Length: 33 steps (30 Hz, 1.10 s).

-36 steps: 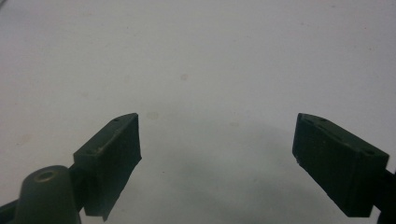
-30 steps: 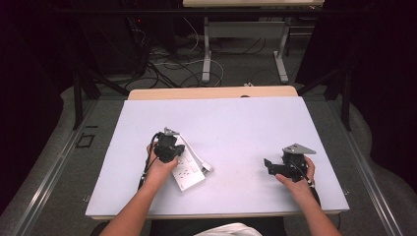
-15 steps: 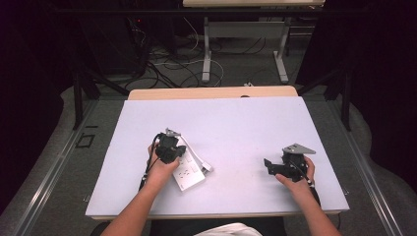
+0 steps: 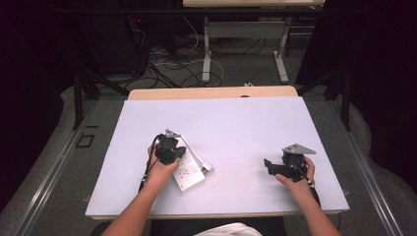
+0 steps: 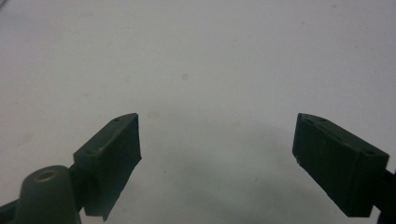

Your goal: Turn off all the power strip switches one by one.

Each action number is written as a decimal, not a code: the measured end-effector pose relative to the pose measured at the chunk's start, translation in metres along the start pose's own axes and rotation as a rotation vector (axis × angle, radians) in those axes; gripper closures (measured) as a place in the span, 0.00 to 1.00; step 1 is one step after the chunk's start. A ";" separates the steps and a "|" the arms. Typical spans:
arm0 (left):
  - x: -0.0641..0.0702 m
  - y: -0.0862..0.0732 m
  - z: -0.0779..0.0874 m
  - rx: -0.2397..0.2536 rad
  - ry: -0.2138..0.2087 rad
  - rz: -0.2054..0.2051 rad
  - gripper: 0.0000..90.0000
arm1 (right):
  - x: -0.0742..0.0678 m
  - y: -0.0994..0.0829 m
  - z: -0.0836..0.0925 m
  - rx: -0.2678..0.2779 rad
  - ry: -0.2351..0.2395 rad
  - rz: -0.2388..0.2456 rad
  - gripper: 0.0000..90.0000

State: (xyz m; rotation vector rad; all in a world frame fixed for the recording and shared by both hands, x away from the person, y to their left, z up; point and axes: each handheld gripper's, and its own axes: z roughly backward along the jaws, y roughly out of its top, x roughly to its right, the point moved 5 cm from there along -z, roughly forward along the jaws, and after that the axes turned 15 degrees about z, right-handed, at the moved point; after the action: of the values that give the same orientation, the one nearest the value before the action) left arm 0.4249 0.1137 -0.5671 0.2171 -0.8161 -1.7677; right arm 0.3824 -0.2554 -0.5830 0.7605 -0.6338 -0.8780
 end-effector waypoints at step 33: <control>0.020 -0.012 0.014 -0.031 -0.049 -0.048 1.00 | 0.001 0.001 0.001 0.004 -0.002 -0.001 0.16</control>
State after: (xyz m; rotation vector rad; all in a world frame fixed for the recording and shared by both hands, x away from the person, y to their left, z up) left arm 0.4009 0.1027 -0.5593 0.1747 -0.8241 -1.8356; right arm 0.3824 -0.2563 -0.5814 0.7636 -0.6372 -0.8792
